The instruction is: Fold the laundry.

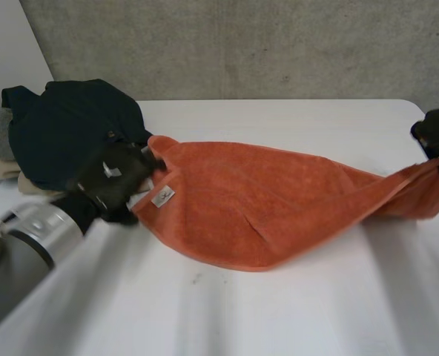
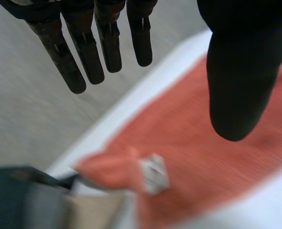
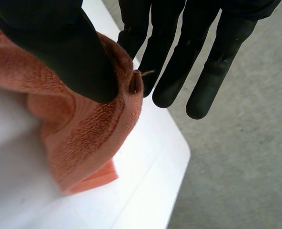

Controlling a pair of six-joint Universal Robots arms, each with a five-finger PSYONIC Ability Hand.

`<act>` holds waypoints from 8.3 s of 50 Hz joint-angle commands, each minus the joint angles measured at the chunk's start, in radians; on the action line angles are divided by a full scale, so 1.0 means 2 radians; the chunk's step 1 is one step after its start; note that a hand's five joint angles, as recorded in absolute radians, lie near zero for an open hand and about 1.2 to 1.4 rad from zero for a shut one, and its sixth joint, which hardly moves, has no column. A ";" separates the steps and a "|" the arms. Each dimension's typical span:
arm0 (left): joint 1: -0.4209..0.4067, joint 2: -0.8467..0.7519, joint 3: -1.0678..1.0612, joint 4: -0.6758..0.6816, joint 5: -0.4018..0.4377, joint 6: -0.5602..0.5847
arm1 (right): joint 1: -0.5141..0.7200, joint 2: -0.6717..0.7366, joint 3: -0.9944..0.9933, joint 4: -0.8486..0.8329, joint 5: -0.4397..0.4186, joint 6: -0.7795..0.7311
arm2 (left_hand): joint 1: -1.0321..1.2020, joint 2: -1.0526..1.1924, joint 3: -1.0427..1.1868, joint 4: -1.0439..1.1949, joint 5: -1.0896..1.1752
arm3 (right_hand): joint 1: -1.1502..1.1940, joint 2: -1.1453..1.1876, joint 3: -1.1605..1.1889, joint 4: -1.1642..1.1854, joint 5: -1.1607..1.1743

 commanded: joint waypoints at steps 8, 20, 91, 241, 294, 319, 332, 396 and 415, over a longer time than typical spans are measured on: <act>-0.024 -0.150 0.030 0.040 0.020 0.014 | -0.020 0.110 0.029 -0.140 0.024 0.070 | 0.051 0.039 0.037 0.045 0.047 | 0.131 0.106 0.101 0.097 0.105; -0.038 -0.210 0.078 0.041 0.015 0.016 | -0.030 0.152 0.024 -0.192 0.026 0.095 | 0.139 0.127 0.125 0.133 0.136 | 0.131 0.106 0.101 0.097 0.105; -0.057 -0.225 0.500 0.201 -0.133 0.037 | 0.027 0.181 -0.225 -0.411 0.105 0.107 | 0.484 0.472 0.469 0.478 0.480 | 0.131 0.106 0.101 0.097 0.105; -0.020 -0.216 0.212 0.018 -0.126 0.158 | -0.064 0.223 -0.018 -0.145 0.046 -0.063 | 0.484 0.472 0.469 0.478 0.480 | 0.131 0.106 0.101 0.097 0.105; -0.088 -0.220 0.229 0.064 -0.216 0.150 | -0.094 0.230 0.112 -0.238 -0.037 0.015 | -0.127 -0.139 -0.142 -0.133 -0.131 | -0.294 -0.318 -0.324 -0.327 -0.319; -0.070 -0.122 0.148 0.064 -0.215 0.115 | -0.030 0.185 0.042 -0.402 -0.020 -0.198 | -0.127 -0.139 -0.142 -0.133 -0.131 | 0.131 0.106 0.101 0.097 0.105; -0.070 -0.094 0.110 0.064 -0.215 0.103 | 0.257 0.297 -0.005 -0.468 -0.182 -0.203 | -0.127 -0.139 -0.142 -0.133 -0.131 | 0.131 0.106 0.101 0.097 0.105; -0.123 -0.099 0.124 0.092 -0.224 0.041 | 0.305 0.293 0.015 -0.350 -0.152 0.045 | -0.127 -0.139 -0.142 -0.133 -0.131 | 0.131 0.106 0.101 0.097 0.105; -0.212 -0.182 0.254 0.063 -0.222 -0.107 | 0.189 0.197 -0.027 -0.241 -0.029 0.399 | -0.127 -0.139 -0.141 -0.133 -0.130 | -0.480 -0.505 -0.510 -0.514 -0.506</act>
